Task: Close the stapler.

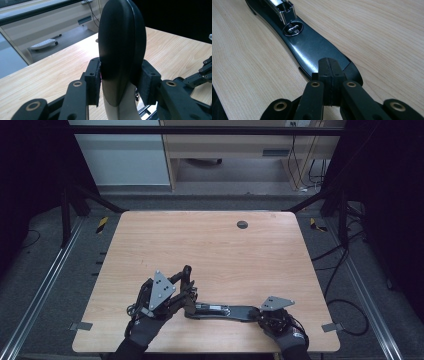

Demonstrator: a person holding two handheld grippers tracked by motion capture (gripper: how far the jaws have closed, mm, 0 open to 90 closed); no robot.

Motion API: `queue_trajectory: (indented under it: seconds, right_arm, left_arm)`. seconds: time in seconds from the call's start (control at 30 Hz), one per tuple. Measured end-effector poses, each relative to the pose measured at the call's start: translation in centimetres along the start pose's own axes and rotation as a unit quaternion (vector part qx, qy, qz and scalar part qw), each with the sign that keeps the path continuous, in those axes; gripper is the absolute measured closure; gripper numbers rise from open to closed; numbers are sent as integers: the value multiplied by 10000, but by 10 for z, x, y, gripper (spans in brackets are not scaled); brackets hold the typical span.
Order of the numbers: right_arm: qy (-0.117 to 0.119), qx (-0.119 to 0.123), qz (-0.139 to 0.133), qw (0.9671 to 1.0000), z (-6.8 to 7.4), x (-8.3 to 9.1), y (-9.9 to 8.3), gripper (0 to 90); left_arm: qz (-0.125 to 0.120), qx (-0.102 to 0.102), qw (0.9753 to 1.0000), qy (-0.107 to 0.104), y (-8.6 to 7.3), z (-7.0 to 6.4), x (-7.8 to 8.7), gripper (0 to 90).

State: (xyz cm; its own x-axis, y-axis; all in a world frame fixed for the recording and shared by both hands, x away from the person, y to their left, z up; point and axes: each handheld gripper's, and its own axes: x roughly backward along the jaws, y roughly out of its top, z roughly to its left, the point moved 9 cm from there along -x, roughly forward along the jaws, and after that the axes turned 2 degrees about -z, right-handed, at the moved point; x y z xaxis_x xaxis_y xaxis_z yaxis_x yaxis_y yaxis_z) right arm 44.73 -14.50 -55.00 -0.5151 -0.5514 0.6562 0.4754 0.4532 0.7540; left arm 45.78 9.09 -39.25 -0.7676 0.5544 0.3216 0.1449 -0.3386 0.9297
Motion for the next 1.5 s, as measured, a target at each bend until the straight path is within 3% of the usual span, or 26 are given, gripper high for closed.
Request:
queue_trajectory:
  seconds: [0.5,1.5]
  right_arm:
    - [2,49,-20,10000,0,0,0,900]
    - [2,8,-3,10000,0,0,0,900]
  left_arm:
    - [17,-390,9992,52,6,-18,-12,576]
    - [71,-749,9971,152,8,-35,-22,575]
